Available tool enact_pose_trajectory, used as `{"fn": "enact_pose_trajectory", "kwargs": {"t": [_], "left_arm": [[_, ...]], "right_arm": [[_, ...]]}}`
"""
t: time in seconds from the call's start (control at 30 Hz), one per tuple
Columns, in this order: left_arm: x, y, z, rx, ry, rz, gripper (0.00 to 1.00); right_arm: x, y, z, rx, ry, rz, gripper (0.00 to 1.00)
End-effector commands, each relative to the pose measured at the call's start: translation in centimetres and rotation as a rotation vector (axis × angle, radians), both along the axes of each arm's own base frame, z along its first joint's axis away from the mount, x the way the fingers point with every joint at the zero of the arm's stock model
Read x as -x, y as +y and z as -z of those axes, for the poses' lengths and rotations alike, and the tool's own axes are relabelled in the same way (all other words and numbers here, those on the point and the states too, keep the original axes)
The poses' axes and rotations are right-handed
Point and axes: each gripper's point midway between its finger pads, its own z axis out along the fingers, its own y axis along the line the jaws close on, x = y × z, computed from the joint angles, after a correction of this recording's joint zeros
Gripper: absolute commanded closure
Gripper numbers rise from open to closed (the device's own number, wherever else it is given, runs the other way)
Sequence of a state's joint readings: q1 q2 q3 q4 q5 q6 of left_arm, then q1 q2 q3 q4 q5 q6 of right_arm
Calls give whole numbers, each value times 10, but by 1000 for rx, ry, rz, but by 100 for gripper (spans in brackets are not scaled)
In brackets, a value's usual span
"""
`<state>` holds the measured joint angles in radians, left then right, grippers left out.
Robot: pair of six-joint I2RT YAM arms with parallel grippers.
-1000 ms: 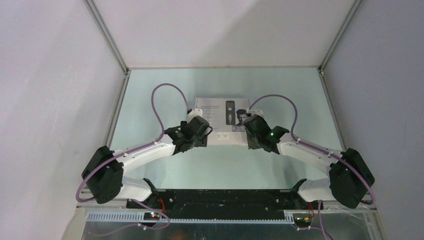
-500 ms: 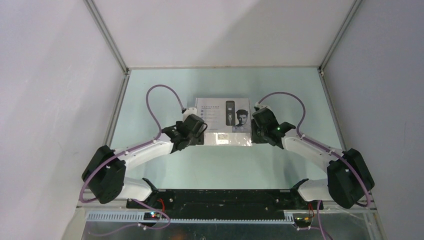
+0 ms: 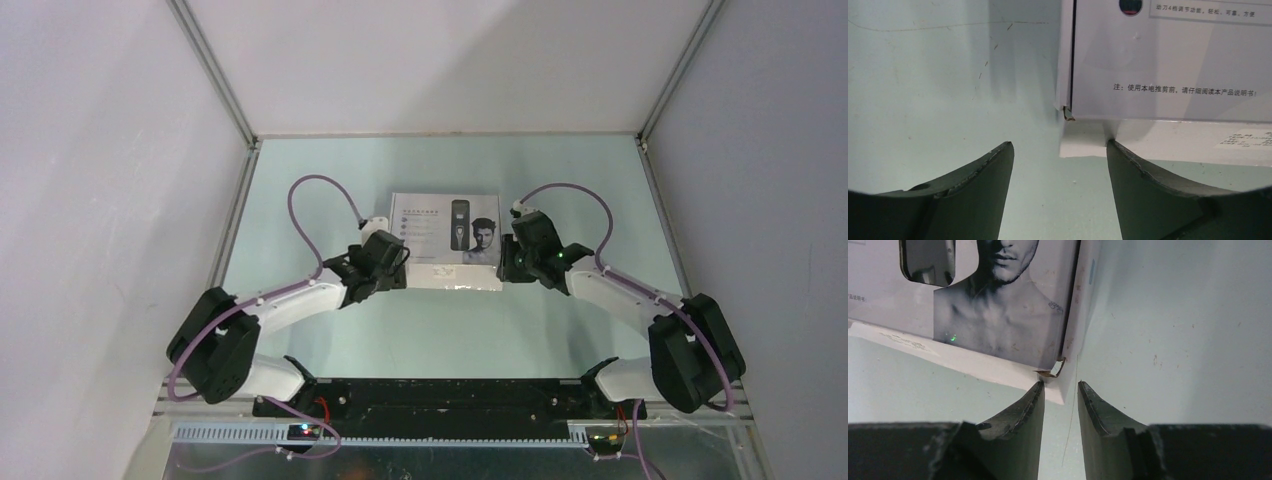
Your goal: Sort the hair-cutting tools
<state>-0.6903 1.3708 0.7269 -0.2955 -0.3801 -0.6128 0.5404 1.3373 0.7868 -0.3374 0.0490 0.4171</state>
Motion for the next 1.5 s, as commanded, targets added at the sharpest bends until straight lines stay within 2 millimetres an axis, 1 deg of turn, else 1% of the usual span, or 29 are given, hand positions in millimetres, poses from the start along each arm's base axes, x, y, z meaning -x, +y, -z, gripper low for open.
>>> {"fn": "enact_pose_trajectory", "kwargs": {"t": [0.0,0.2,0.37,0.43,0.53,0.63,0.67,0.7,0.73,0.77,0.8,0.83,0.87,0.93,0.97,1.0,1.03,1.07,1.1,1.13,1.17,1.2,1.23,1.27,1.3,1.33,1.37,1.43,1.47], "left_arm": [[-8,3,9,27,-16,-59,25],[-16,7,16,65,-4,-103,25],[-23,7,16,87,0,-124,25],[-25,8,15,95,-4,-131,24],[-27,7,11,111,-8,-126,23],[-31,8,10,121,-15,-136,23],[-31,8,10,128,-15,-138,23],[-33,10,10,134,-15,-151,23],[-34,10,10,143,-13,-151,22],[-36,13,11,148,-11,-165,22],[-38,12,10,157,-10,-166,22],[-39,14,11,159,-5,-175,22],[-40,13,11,162,-4,-175,22],[-42,13,11,163,1,-177,22],[-42,13,12,161,4,-179,22],[-43,13,11,161,5,-178,22],[-43,13,12,159,7,-178,22],[-43,14,12,156,8,-178,22],[-42,15,14,150,17,-179,23],[-43,15,13,149,18,-177,22],[-42,16,16,146,31,-177,22],[-44,16,16,148,32,-178,23],[-44,14,18,149,40,-174,23],[-44,15,21,142,48,-173,23],[-46,15,20,140,50,-172,23],[-47,16,23,134,58,-174,23],[-49,16,21,134,58,-175,23],[-54,18,21,133,60,-181,23],[-56,20,22,131,62,-182,23]], "right_arm": [[-6,6,7,-64,19,-2,64],[-12,2,16,-93,46,20,65],[-14,-1,12,-107,40,26,65],[-15,-3,4,-107,15,35,66],[-21,-8,-17,-104,-57,67,66],[-32,-7,-35,-116,-115,66,60],[-41,-6,-46,-121,-143,62,59],[-45,-5,-44,-114,-136,59,56],[-55,-4,-54,-117,-160,52,55],[-62,-3,-51,-106,-151,47,53],[-74,-1,-63,-106,-182,37,52],[-83,0,-58,-94,-176,33,50],[-97,2,-72,-91,-216,20,49],[-120,8,-80,-80,-266,-9,45],[-137,13,-85,-74,-308,-31,42],[-145,14,-89,-75,-329,-40,39],[-161,17,-92,-69,-363,-55,38],[-170,18,-81,-57,-352,-63,36],[-185,21,-97,-60,-396,-78,36],[-194,23,-82,-47,-372,-91,35],[-206,28,-94,-50,-398,-119,34],[-213,30,-77,-40,-368,-137,34],[-222,37,-87,-51,-379,-176,34],[-226,38,-64,-37,-320,-194,34],[-235,45,-76,-50,-343,-232,34],[-235,46,-52,-40,-275,-251,34],[-241,52,-60,-55,-288,-286,34],[-239,57,-33,-61,-200,-320,36],[-233,57,-28,-64,-155,-328,38]]}}
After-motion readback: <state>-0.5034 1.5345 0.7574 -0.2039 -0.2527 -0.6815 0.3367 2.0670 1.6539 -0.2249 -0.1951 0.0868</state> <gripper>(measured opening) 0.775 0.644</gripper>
